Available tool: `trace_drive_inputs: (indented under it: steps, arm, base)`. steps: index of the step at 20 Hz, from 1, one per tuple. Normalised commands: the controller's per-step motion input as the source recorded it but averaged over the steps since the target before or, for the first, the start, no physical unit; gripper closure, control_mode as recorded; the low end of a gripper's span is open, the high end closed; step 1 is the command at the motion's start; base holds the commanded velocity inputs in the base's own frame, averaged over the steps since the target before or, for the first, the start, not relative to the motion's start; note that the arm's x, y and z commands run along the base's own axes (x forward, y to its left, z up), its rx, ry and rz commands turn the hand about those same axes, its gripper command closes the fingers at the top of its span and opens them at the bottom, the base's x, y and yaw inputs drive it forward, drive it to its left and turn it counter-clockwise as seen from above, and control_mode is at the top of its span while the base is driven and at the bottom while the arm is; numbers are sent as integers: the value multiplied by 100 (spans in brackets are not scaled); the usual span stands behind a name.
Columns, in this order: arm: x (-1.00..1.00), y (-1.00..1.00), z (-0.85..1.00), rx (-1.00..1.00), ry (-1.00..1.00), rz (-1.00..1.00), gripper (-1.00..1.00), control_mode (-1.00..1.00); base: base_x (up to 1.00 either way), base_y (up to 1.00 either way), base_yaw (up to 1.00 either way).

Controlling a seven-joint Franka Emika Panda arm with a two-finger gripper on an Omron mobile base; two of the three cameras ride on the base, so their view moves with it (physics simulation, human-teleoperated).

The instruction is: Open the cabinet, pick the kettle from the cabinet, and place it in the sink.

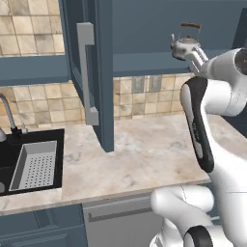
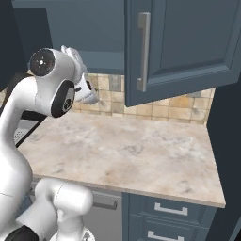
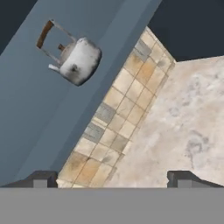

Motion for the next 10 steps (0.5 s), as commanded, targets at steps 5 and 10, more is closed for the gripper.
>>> trace_drive_inputs:
  steps: [5, 10]
  arm:
    - [37, -7, -1, 10, 0, -38, -100, -100]
    - [32, -24, 0, 22, -1, -20, -100, -100]
  base:
    - [0, 0, 0]
    - [0, 0, 0]
